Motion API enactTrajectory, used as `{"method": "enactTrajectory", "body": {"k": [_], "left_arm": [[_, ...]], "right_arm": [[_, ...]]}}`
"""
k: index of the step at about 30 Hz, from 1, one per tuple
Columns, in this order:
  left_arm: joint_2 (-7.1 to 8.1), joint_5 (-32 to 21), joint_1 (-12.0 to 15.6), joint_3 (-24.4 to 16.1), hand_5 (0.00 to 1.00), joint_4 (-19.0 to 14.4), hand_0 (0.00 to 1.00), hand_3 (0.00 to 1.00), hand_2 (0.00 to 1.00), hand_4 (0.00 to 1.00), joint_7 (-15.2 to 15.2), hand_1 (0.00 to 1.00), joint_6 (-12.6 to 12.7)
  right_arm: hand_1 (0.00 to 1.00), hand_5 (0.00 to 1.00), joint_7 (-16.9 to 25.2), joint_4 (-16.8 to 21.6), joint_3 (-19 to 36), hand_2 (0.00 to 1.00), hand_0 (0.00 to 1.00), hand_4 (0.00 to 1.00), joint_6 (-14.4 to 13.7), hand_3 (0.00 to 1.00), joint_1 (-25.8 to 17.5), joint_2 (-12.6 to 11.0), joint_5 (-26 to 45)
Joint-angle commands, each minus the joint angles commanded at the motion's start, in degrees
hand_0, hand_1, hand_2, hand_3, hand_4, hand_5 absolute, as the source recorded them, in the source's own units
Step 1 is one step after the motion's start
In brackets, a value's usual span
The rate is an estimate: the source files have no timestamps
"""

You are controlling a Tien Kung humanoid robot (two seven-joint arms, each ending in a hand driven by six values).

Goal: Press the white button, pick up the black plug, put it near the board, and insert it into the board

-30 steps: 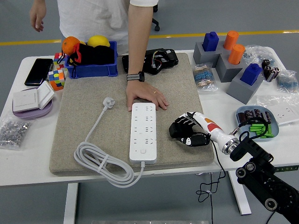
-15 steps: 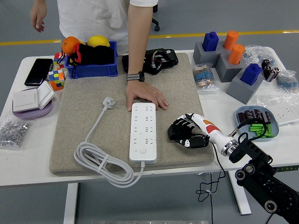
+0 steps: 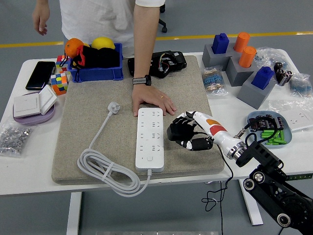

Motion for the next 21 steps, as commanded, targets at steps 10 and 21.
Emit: {"method": "enactTrajectory", "body": {"k": [10,21], "left_arm": [[0.04,0.1,0.1,-0.1,0.263,0.0,0.466,0.577,0.512,0.593,0.0,0.496,0.0],[0.18,-0.2,0.0,0.0,0.262,0.0,0.466,0.577,0.512,0.591,0.0,0.497,0.1]], "right_arm": [[0.32,0.002,-0.8,4.1,-5.6,0.324,0.425,0.725,-1.0,0.483,1.7,-0.6,-6.5],[0.317,0.002,-1.2,-1.6,-10.7,0.322,0.419,0.736,-6.6,0.478,5.0,1.4,-6.7]]}}
